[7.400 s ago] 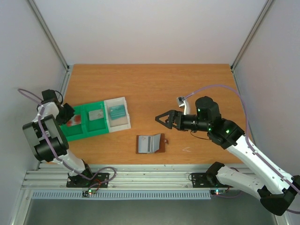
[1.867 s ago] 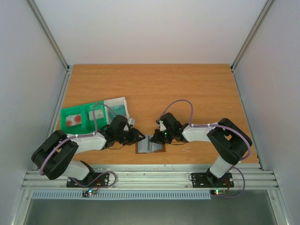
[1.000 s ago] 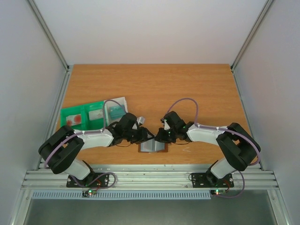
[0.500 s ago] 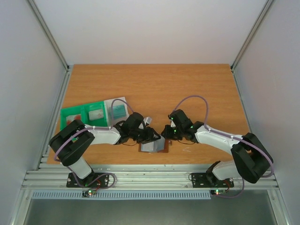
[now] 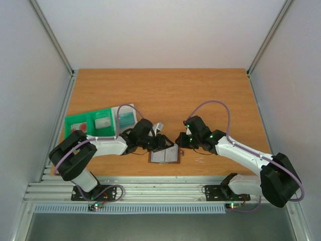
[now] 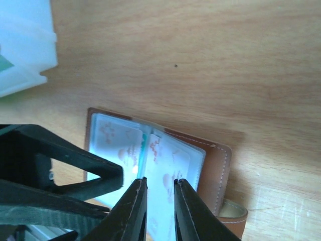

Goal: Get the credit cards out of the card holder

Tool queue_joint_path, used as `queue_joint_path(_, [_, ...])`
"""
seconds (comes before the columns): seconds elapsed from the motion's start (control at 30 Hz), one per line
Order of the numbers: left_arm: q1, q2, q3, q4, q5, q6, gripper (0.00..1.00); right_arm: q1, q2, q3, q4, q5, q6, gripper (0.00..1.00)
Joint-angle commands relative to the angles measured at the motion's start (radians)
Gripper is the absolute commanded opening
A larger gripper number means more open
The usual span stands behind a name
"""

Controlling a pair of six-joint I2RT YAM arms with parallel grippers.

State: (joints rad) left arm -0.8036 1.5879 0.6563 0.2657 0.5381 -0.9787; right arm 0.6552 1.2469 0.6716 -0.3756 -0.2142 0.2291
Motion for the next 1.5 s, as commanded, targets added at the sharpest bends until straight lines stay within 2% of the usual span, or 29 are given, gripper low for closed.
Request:
queue_joint_path(0.0, [-0.005, 0.006, -0.015, 0.13, 0.035, -0.021, 0.47, -0.003, -0.042, 0.032, -0.015, -0.019, -0.016, 0.16])
queue_joint_path(0.17, [-0.005, -0.02, -0.05, 0.061, -0.045, -0.015, 0.45, -0.003, -0.041, 0.03, 0.01, -0.11, 0.013, 0.16])
queue_joint_path(0.23, [-0.004, -0.021, -0.048, 0.012, -0.069, 0.006, 0.42, -0.003, -0.03, 0.019, 0.031, -0.13, 0.028, 0.16])
queue_joint_path(0.37, [-0.002, 0.006, -0.052, -0.029, -0.093, 0.022, 0.39, -0.003, 0.047, 0.0, 0.087, -0.154, 0.038, 0.15])
queue_joint_path(1.03, [-0.002, 0.059, -0.076, 0.012, -0.109, -0.016, 0.38, -0.003, 0.227, -0.058, 0.129, -0.132, 0.024, 0.12])
queue_joint_path(1.2, [-0.003, 0.088, -0.075, 0.095, -0.058, -0.063, 0.37, -0.003, 0.233, -0.081, 0.144, -0.126, 0.04, 0.12])
queue_joint_path(1.47, [-0.003, 0.139, -0.072, 0.117, -0.055, -0.103, 0.32, -0.003, 0.222, -0.089, 0.135, -0.116, 0.042, 0.11])
